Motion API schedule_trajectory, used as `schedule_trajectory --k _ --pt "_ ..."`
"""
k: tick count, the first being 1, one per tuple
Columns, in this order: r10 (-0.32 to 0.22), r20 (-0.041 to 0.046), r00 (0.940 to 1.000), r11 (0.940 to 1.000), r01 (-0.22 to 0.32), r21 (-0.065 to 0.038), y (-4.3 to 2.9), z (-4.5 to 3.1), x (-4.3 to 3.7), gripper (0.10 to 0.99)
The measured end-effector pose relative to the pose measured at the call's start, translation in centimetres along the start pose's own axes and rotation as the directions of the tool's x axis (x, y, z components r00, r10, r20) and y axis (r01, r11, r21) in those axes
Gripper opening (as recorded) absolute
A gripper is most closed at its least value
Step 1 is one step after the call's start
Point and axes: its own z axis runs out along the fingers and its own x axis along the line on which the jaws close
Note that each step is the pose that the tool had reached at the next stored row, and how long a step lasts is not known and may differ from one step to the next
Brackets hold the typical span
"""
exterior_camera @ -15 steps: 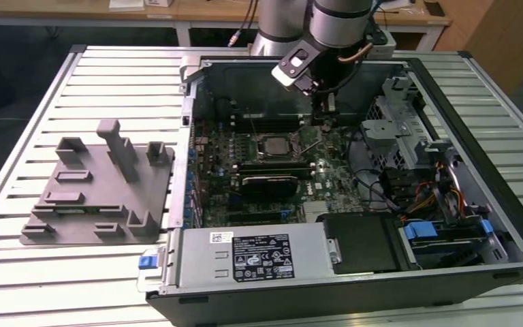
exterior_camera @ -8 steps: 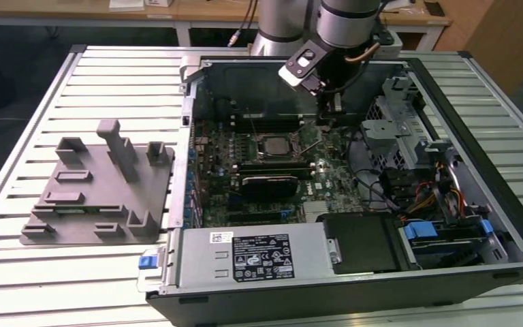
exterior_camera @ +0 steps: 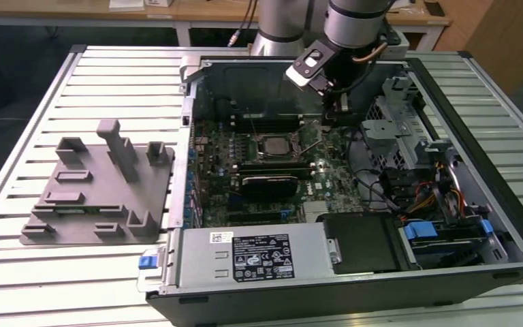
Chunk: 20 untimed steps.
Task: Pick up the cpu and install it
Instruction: 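Close the cpu cover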
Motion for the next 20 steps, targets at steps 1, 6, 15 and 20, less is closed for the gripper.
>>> schedule_trajectory --k 1,6,15,20 --pt "0.000 0.0000 1.0000 1.0000 0.000 0.000 0.13 0.01 0.00 0.106" --pt "0.000 0.0001 1.0000 1.0000 0.000 0.000 0.52 0.02 0.01 0.106" --pt "0.000 -0.0001 1.0000 1.0000 0.000 0.000 0.83 0.18 0.00 0.106" --pt "0.000 0.0000 1.0000 1.0000 0.000 0.001 0.83 0.88 -0.02 0.106"
